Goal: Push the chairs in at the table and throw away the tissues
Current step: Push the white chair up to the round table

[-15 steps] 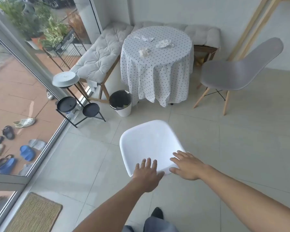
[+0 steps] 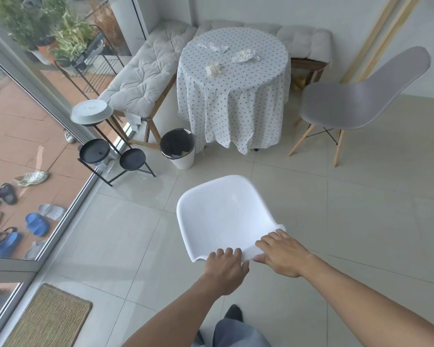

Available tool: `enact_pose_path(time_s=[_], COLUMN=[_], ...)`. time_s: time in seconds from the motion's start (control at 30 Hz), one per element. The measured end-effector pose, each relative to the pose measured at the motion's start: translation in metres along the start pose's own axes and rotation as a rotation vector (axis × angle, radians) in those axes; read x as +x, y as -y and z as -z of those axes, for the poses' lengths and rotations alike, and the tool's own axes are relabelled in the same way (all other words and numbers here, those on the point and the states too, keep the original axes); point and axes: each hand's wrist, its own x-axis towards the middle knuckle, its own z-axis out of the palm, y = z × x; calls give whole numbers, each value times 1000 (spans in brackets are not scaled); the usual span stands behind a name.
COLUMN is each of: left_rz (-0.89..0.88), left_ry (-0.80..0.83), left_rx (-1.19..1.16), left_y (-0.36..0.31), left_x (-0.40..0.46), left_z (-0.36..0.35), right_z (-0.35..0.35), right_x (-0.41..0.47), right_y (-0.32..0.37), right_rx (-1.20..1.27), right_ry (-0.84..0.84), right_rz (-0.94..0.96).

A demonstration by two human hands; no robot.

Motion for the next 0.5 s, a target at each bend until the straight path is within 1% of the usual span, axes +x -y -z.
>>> enact_pose_path(time_s=[0.23,0.5], left_rz=[-29,-51], left_ry=[-41,-97], left_rx=[18,72], left_y=[15,75], left_x=[10,34], left_z=[3,28], right_z=[-1,25], right_x=[12,65], right_y=[6,30], right_rx=[-12,43], right_ry=[-66,-65], right_rz=[-40,-155])
